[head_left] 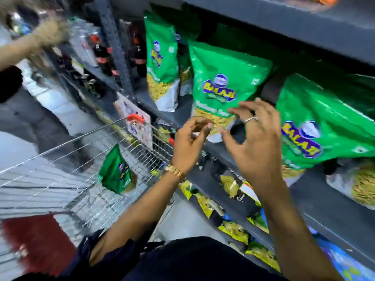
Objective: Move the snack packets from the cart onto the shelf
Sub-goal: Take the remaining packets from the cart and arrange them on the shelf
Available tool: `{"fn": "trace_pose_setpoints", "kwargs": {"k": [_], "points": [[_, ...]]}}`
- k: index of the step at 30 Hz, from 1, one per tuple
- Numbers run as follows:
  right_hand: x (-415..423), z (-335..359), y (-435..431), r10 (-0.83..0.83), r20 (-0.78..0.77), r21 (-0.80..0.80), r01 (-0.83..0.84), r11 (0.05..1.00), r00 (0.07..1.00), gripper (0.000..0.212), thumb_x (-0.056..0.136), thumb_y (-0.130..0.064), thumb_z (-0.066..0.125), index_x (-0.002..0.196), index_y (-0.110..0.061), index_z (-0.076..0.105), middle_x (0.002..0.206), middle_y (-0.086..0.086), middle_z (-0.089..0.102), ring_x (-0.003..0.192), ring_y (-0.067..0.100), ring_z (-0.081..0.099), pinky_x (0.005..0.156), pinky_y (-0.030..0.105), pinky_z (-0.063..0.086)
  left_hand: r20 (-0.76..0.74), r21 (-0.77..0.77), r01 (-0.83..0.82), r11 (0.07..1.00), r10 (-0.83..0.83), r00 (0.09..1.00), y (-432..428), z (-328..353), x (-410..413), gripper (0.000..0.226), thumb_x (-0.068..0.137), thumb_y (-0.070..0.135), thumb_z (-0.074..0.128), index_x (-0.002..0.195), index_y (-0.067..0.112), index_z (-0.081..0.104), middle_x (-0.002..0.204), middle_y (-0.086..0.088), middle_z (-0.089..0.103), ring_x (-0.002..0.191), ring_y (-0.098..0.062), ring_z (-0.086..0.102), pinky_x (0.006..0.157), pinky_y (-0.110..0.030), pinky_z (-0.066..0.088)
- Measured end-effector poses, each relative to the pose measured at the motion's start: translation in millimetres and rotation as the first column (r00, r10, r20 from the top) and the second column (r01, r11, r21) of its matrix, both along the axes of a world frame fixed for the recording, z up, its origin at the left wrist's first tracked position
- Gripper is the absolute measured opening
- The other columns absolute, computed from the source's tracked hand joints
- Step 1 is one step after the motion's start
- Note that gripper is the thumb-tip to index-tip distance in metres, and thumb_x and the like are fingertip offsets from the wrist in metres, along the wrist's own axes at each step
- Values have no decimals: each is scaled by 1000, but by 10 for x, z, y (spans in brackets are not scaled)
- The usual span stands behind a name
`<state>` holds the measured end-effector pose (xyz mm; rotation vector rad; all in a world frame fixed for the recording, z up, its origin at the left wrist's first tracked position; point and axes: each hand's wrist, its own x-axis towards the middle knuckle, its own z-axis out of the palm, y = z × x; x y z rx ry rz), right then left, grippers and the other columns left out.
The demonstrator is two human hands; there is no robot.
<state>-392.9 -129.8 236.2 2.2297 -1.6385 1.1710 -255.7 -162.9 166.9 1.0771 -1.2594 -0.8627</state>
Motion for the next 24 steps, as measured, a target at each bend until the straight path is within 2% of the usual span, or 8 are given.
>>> {"fn": "trace_pose_setpoints", "kwargs": {"k": [3,5,7,10,12,15,20,24], "points": [[572,-243,-160,259,26,200,-259,945,965,39,77,-31,72,111,-12,68,115,8,66,112,34,57,104,34,36,-31,62,-192,979,194,981,271,-221,607,12,94,15,60,90,26,64,80,11,70,74,-8,65,71,-35,56],[955,-421,-263,375,36,359,-363,860,926,43,74,-33,72,112,-15,67,114,8,67,111,33,58,100,32,35,8,124,-327,937,329,944,492,-433,1013,8,94,19,60,89,22,65,82,4,72,75,-10,65,72,-37,54],[1353,-621,-341,470,28,534,-411,739,882,45,76,-32,75,117,-16,65,121,8,65,117,30,55,100,31,36,61,217,-452,865,450,891,726,-732,1433,10,93,21,60,87,16,66,84,-10,72,76,-17,66,73,-40,54],[1920,-979,-512,580,48,758,-407,510,814,51,80,-24,75,126,-10,60,129,14,61,123,29,52,101,28,36,110,439,-538,720,551,827,1062,-1201,1937,13,84,34,64,76,24,61,78,-8,68,72,-16,62,68,-40,53],[2307,-1304,-676,616,21,854,-334,398,787,53,78,-22,77,125,-6,59,127,18,62,121,30,56,98,30,40,114,621,-512,594,578,808,1223,-1489,2191,20,75,40,67,78,21,59,82,-11,66,71,-19,59,68,-39,49],[2708,-1701,-868,674,-67,934,-191,301,736,50,81,-22,75,124,-3,59,127,23,63,117,35,60,95,36,49,128,817,-373,440,492,861,1255,-1800,2409,38,82,28,73,110,8,56,102,-21,65,83,-27,61,72,-35,48],[3002,-2277,-1153,721,-109,984,-27,174,684,54,87,-11,69,134,4,48,140,24,51,126,38,52,97,34,44,113,918,-244,313,382,917,993,-2222,2539,88,72,34,82,139,5,33,137,-30,49,121,-41,55,100,-54,46],[3156,-2756,-1401,718,-135,987,30,157,683,67,76,-1,77,135,3,47,136,24,55,124,39,54,98,38,46,43,929,-199,313,443,896,752,-2511,2500,94,73,19,82,145,1,24,147,-19,41,134,-31,44,105,-26,40]]}}
